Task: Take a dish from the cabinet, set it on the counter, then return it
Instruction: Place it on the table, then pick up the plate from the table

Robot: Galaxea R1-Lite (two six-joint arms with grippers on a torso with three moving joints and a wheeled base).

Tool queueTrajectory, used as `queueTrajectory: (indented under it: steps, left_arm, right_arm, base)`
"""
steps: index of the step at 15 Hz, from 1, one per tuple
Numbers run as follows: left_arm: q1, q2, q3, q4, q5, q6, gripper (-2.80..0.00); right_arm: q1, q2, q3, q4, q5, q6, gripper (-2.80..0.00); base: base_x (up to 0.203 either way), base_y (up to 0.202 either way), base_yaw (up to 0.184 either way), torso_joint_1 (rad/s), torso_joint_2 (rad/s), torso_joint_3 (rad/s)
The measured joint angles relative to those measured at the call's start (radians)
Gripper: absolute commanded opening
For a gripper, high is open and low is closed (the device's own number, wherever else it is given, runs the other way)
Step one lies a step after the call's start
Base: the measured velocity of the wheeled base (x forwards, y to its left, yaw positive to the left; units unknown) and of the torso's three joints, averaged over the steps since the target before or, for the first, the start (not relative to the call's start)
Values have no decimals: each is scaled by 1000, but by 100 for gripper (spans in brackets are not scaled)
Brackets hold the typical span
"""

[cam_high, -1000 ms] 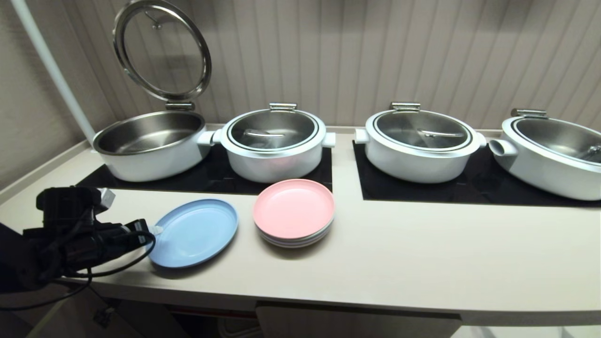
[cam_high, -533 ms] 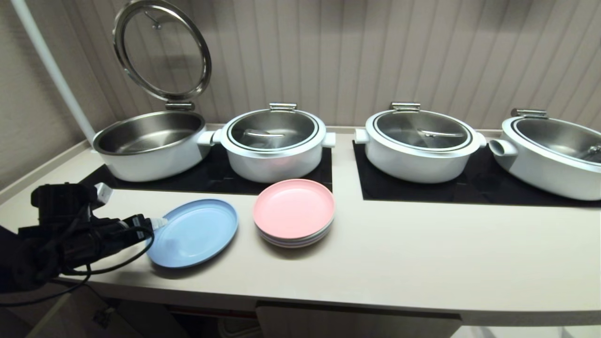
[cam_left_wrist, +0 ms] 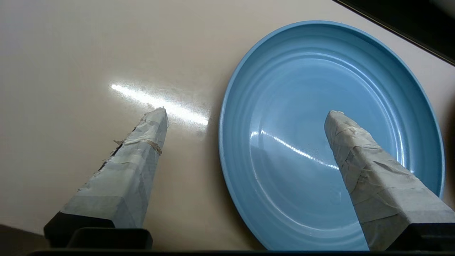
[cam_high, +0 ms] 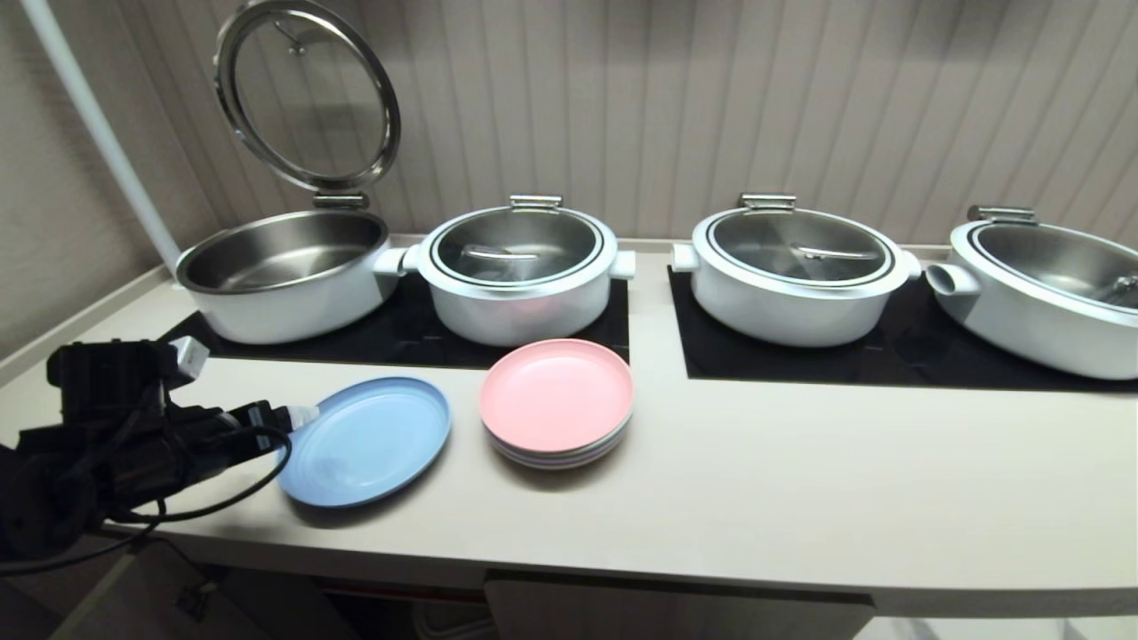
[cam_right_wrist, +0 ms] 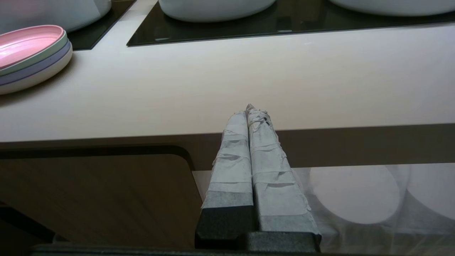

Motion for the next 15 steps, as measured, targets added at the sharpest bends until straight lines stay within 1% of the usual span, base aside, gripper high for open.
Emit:
queueTrajectory:
  steps: [4, 5, 6, 9, 12, 15]
  left_arm:
    - [-20, -46, 30, 3, 13, 0, 0]
    - [-28, -63, 36, 4, 16, 1, -116]
    - [-37, -82, 44, 4, 20, 9, -280]
    - [-80, -131, 80, 1, 47, 39, -280]
    - [-114, -174, 88, -1, 82, 39, -280]
    - [-123, -236, 104, 6, 88, 39, -280]
  right_arm:
    - [0, 0, 0, 0, 0, 0, -280]
    - [0, 0, 0, 0, 0, 1, -280]
    - [0, 0, 0, 0, 0, 0, -280]
    - [0, 0, 0, 0, 0, 0, -280]
    - [0, 0, 0, 0, 0, 0, -280]
    - [0, 0, 0, 0, 0, 0, -280]
  base:
    - [0, 0, 0, 0, 0, 0]
    - [0, 0, 0, 0, 0, 0]
    - [0, 0, 0, 0, 0, 0]
    - [0, 0, 0, 0, 0, 0]
    - [0, 0, 0, 0, 0, 0]
    - [0, 0, 0, 0, 0, 0]
